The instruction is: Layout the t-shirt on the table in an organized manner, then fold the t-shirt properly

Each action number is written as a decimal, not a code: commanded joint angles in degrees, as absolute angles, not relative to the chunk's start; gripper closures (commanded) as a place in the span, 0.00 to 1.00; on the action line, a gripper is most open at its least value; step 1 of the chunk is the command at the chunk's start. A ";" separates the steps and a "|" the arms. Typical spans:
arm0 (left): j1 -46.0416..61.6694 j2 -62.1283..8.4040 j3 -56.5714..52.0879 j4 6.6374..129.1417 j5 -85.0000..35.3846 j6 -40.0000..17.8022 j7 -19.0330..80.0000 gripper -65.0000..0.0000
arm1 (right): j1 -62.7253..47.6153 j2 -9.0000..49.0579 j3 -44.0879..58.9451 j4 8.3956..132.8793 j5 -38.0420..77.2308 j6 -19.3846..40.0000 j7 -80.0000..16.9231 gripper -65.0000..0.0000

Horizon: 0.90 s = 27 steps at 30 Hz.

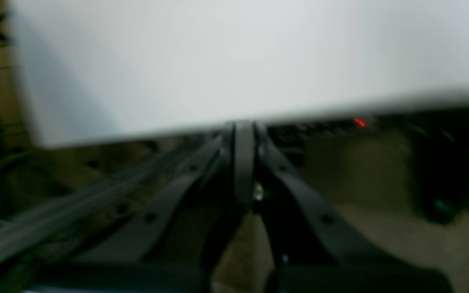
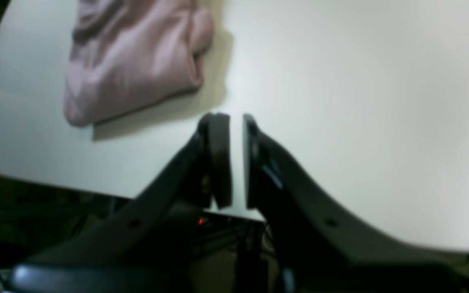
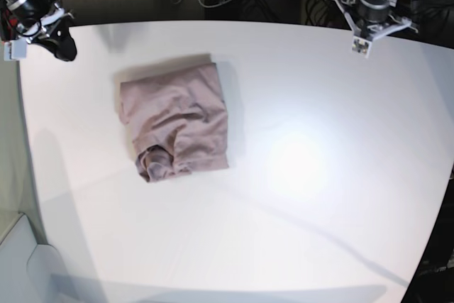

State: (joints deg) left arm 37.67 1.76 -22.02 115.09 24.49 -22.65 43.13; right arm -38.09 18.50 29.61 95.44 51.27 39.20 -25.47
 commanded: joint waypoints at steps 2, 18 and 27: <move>40.84 3.65 -21.76 116.18 25.19 -22.11 41.54 0.99 | -40.22 18.33 30.73 96.04 52.09 40.00 -24.48 0.93; 43.12 -1.19 -7.08 82.33 14.64 -21.32 33.01 0.99 | -43.03 13.41 32.92 68.35 46.29 40.00 -18.33 0.93; 27.47 -3.12 -6.81 41.36 5.76 -21.32 14.90 0.99 | -24.92 8.84 32.75 32.92 6.02 40.00 -1.27 0.93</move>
